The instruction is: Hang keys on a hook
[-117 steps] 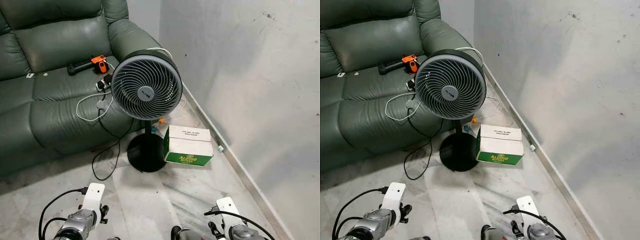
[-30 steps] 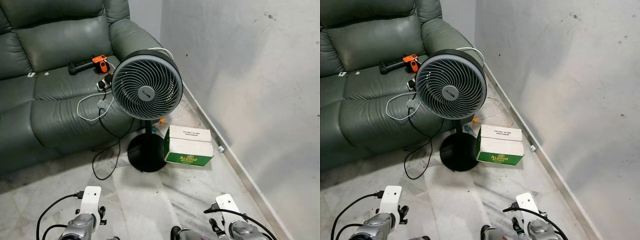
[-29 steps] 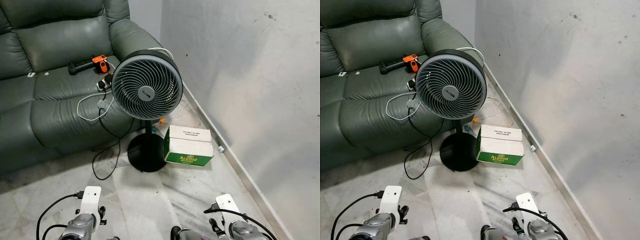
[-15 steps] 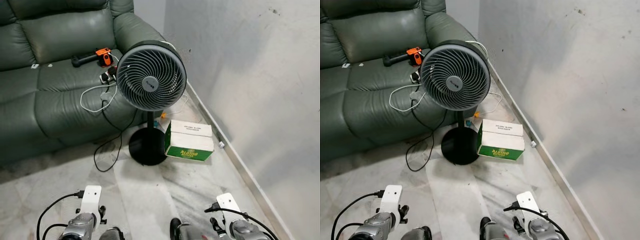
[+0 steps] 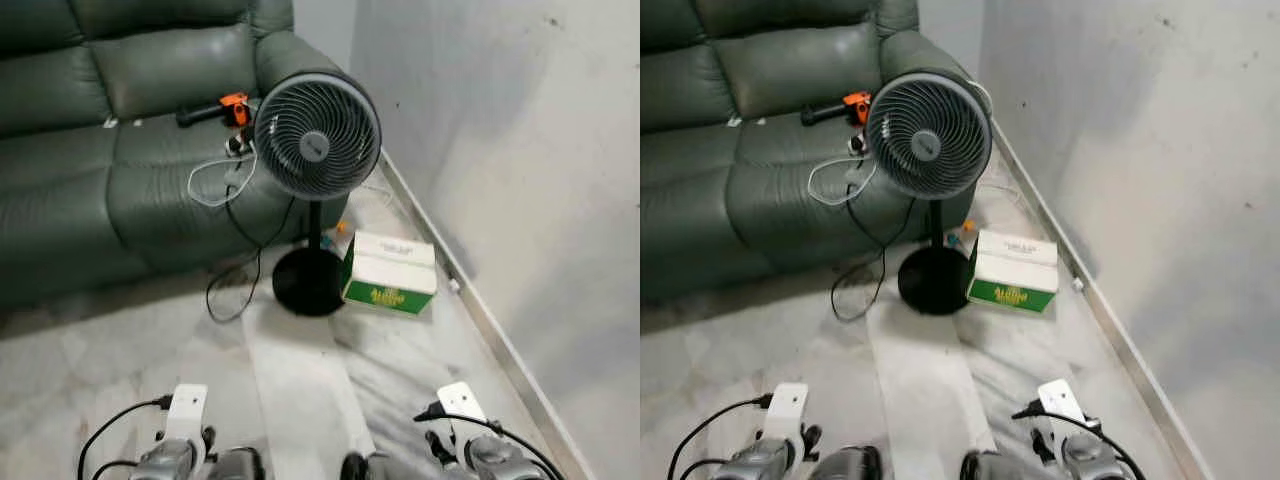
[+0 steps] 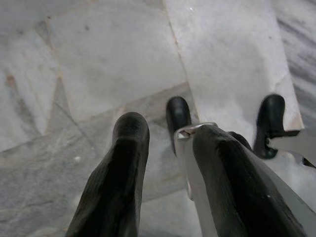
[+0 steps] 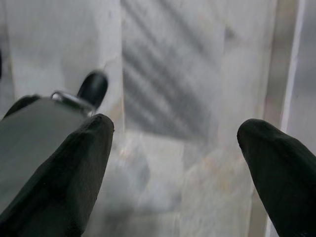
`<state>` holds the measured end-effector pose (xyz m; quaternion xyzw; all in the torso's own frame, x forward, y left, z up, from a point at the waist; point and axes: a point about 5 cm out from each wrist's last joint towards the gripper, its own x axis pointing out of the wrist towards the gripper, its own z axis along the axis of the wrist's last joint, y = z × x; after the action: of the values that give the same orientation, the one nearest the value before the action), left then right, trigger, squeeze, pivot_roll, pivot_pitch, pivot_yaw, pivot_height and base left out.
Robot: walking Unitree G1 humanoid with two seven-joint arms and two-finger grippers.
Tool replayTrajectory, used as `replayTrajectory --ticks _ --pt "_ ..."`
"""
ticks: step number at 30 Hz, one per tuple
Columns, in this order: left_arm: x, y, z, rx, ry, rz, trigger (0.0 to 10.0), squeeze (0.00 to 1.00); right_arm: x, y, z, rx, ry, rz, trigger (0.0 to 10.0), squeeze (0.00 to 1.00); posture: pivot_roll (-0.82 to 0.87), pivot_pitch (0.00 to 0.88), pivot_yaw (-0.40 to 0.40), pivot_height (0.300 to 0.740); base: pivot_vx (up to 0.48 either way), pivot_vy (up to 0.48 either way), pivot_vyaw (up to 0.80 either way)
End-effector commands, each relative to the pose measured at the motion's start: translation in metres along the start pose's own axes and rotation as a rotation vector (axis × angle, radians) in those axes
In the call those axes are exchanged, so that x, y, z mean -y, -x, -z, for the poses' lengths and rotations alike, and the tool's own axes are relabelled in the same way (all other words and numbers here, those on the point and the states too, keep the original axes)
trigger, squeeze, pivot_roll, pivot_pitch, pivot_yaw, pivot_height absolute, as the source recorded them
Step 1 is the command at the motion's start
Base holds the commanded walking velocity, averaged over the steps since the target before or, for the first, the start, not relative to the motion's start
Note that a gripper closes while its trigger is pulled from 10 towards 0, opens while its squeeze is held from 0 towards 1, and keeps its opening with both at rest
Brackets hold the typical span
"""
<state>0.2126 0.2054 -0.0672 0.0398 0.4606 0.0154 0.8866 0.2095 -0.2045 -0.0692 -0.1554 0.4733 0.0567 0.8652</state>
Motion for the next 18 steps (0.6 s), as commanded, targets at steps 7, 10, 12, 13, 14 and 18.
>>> replayTrajectory --ticks 7,10,12,13,14,18 --pt "-0.0026 0.0005 0.0034 -0.011 -0.014 -0.012 10.0 0.00 -0.0005 0.0010 0.0108 -0.035 0.005 -0.006 10.0 0.00 -0.05 0.160 -0.041 0.740 0.000 0.000 0.00" --pt "-0.0023 0.0005 0.0039 -0.010 -0.006 -0.016 10.0 0.00 0.0001 0.0011 0.0103 -0.017 -0.017 0.010 10.0 0.00 -0.05 0.158 -0.040 0.740 0.000 0.000 0.00" --pt "-0.0023 0.0006 0.0035 0.001 0.014 -0.019 10.0 0.00 0.0007 0.0013 0.0098 0.005 -0.056 0.031 10.0 0.00 -0.05 0.158 -0.040 0.740 0.000 0.000 0.00" --pt "-0.0021 0.0007 0.0029 0.015 0.032 -0.022 10.0 0.00 0.0011 0.0014 0.0092 0.019 -0.077 0.045 10.0 0.00 -0.05 0.158 -0.040 0.740 0.000 0.000 0.00" --pt "-0.0023 0.0008 0.0023 0.031 0.055 -0.030 10.0 0.00 0.0017 0.0016 0.0087 0.037 -0.108 0.062 10.0 0.00 -0.05 0.158 -0.040 0.740 0.000 0.000 0.00" --pt "-0.0011 0.0009 -0.0010 0.069 0.087 -0.027 10.0 0.00 0.0025 0.0019 0.0058 0.073 -0.147 0.070 10.0 0.00 -0.05 0.156 -0.038 0.740 0.000 0.000 0.00"
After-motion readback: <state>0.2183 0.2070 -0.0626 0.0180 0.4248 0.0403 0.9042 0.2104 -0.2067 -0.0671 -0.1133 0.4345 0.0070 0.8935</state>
